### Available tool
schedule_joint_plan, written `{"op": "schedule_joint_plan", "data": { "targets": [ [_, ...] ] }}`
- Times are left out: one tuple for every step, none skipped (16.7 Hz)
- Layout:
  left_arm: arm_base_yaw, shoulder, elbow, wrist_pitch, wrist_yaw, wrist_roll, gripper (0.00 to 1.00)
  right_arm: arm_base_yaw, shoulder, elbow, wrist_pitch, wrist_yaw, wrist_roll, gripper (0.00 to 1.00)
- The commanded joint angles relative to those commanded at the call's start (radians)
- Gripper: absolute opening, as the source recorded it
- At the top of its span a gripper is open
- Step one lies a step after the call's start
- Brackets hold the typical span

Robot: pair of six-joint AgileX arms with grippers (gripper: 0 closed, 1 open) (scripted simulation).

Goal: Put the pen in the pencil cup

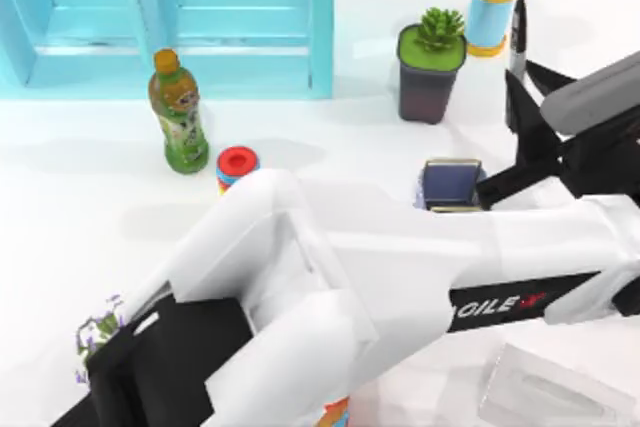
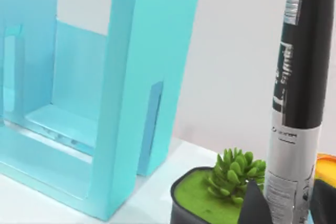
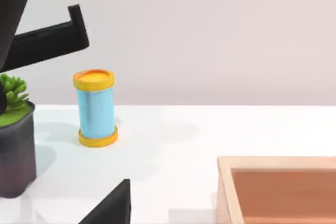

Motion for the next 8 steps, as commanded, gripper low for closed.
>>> {"op": "schedule_joint_plan", "data": {
  "targets": [
    [-0.001, -0.005, 0.003, -0.033, -0.01, -0.006, 0.0, 0.0, 0.0, 0.0, 0.0, 0.0, 0.0, 1.0],
    [-0.003, -0.01, 0.004, -0.074, -0.019, -0.011, 0.0, 0.0, 0.0, 0.0, 0.0, 0.0, 0.0, 1.0],
    [-0.004, -0.015, 0.005, -0.12, -0.029, -0.016, 0.0, 0.0, 0.0, 0.0, 0.0, 0.0, 0.0, 1.0],
    [-0.005, -0.02, 0.006, -0.164, -0.04, -0.022, 0.0, 0.0, 0.0, 0.0, 0.0, 0.0, 0.0, 1.0],
    [-0.005, -0.027, 0.007, -0.2, -0.051, -0.028, 0.0, 0.0, 0.0, 0.0, 0.0, 0.0, 0.0, 1.0],
    [-0.004, -0.033, 0.009, -0.226, -0.061, -0.033, 0.0, 0.0, 0.0, 0.0, 0.0, 0.0, 0.0, 1.0],
    [-0.003, -0.038, 0.011, -0.241, -0.069, -0.038, 0.0, 0.0, 0.0, 0.0, 0.0, 0.0, 0.0, 1.0],
    [-0.003, -0.04, 0.012, -0.245, -0.071, -0.039, 0.0, 0.0, 0.0, 0.0, 0.0, 0.0, 0.0, 1.0]
  ]
}}
